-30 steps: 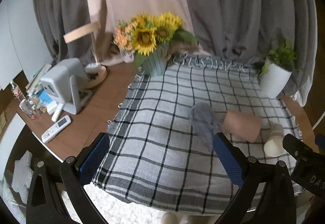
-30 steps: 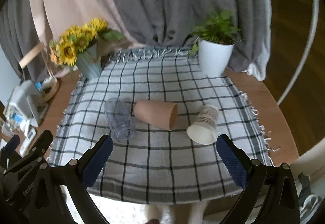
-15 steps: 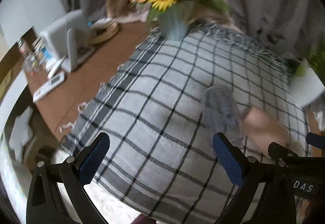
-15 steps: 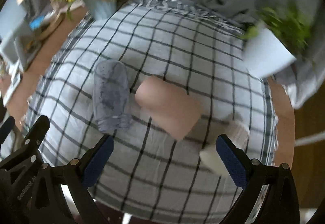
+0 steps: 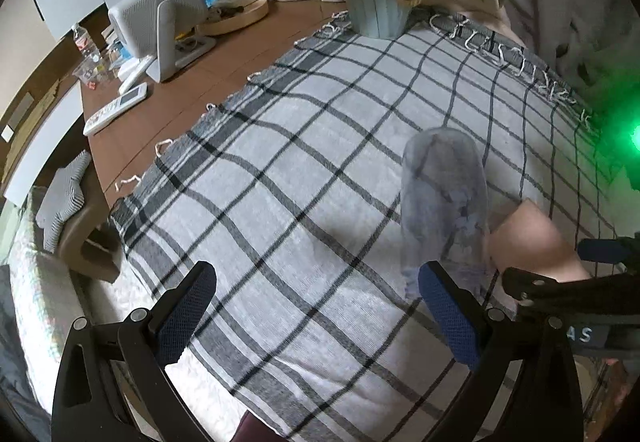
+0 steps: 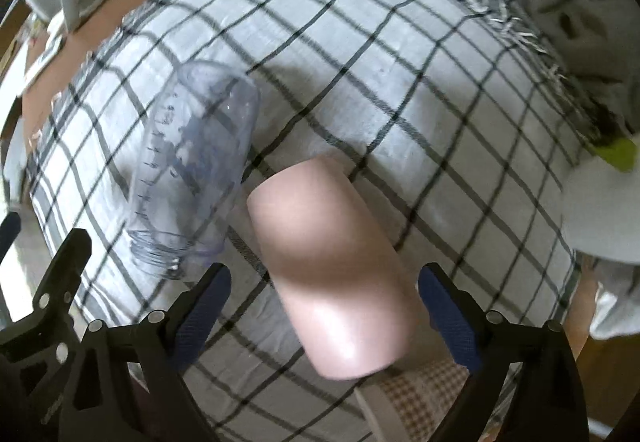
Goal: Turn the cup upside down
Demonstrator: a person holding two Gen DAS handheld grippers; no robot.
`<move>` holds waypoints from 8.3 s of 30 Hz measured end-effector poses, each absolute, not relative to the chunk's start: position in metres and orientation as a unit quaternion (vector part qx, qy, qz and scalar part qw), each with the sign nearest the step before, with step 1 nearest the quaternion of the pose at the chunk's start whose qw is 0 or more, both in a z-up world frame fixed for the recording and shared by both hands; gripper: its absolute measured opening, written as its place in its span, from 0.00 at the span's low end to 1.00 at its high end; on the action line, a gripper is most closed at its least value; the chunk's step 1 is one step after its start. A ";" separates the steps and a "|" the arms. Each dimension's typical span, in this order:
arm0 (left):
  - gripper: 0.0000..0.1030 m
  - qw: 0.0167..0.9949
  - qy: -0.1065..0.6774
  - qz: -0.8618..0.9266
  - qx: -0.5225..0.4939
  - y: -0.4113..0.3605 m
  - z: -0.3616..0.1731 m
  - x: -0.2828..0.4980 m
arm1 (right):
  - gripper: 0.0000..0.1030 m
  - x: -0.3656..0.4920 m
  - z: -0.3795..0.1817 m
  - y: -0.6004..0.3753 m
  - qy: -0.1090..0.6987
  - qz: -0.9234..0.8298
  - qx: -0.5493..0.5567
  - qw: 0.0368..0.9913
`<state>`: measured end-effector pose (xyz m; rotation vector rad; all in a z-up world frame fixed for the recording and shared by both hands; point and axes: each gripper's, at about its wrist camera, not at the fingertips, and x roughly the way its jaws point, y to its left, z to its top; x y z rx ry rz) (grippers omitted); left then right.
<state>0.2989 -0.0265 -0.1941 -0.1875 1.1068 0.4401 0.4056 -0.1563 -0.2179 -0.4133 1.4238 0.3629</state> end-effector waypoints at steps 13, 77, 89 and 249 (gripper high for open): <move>1.00 0.812 0.538 0.210 -0.082 -0.035 -0.206 0.306 | 0.80 0.426 -0.243 -0.172 0.669 0.176 -0.178 0.700; 1.00 0.854 0.512 -0.045 0.079 -0.022 -0.157 0.283 | 0.77 0.254 -0.169 -0.204 0.563 -0.124 0.129 0.807; 0.98 0.806 0.562 -0.145 0.115 -0.117 -0.163 0.286 | 0.77 0.234 -0.144 -0.275 0.520 -0.163 0.161 0.823; 1.00 0.951 0.300 -0.052 0.047 0.019 -0.023 0.041 | 0.88 -0.017 -0.019 -0.164 0.313 -0.104 0.065 0.942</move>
